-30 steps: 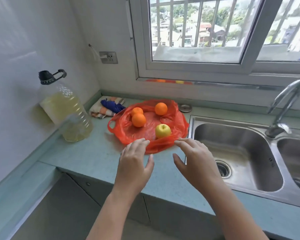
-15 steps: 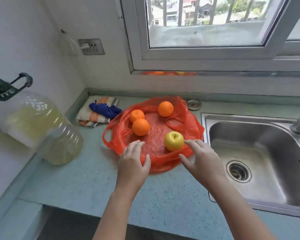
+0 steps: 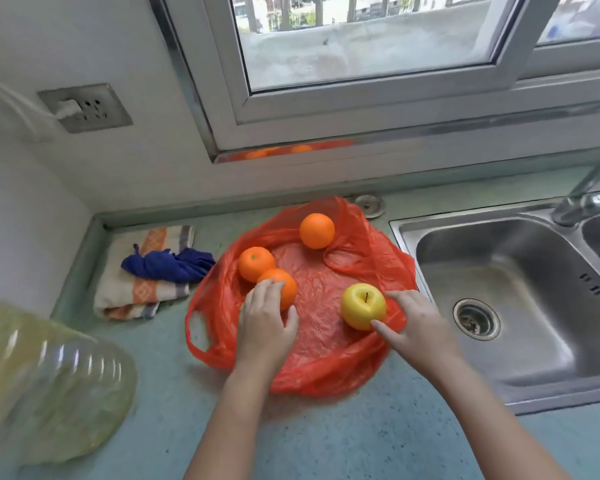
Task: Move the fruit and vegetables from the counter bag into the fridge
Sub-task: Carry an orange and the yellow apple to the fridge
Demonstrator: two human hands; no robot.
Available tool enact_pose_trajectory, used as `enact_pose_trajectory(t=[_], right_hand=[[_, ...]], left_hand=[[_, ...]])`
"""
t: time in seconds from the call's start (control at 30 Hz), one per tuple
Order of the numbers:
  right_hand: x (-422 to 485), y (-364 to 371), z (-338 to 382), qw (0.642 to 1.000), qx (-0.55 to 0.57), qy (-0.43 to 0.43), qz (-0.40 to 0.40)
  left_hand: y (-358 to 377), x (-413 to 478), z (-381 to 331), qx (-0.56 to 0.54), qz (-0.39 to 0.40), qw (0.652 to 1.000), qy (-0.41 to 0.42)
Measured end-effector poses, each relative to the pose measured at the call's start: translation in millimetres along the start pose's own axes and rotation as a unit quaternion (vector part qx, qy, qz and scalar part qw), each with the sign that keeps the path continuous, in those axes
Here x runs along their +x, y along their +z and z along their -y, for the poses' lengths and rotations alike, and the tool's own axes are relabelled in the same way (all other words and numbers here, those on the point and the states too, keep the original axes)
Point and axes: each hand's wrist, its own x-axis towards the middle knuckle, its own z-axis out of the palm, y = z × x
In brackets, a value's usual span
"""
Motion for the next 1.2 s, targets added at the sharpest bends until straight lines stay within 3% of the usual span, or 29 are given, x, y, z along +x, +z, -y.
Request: enact_pose_trajectory(t=[0.33, 0.57, 0.93, 1.2], right_hand=[[25.3, 29.2, -11.5, 0.995, 0.067, 0.039, 0.068], [35.0, 43.7, -16.1, 0.997, -0.007, 0.048, 0.065], [47.5, 53.5, -10.3, 0.993, 0.027, 0.062, 0.093], [46.3, 53.9, -0.8, 0.983, 0.109, 0.123, 0.087]], left_hand=[[28.0, 34.7, 26.8, 0.01, 0.048, 0.997, -0.067], [45.5, 48.9, 36.8, 0.054, 0.064, 0.994, -0.076], [51.3, 54.4, 40.9, 0.07, 0.076, 0.991, -0.089], [49.3, 45.2, 38.4, -0.05, 0.065, 0.993, -0.079]])
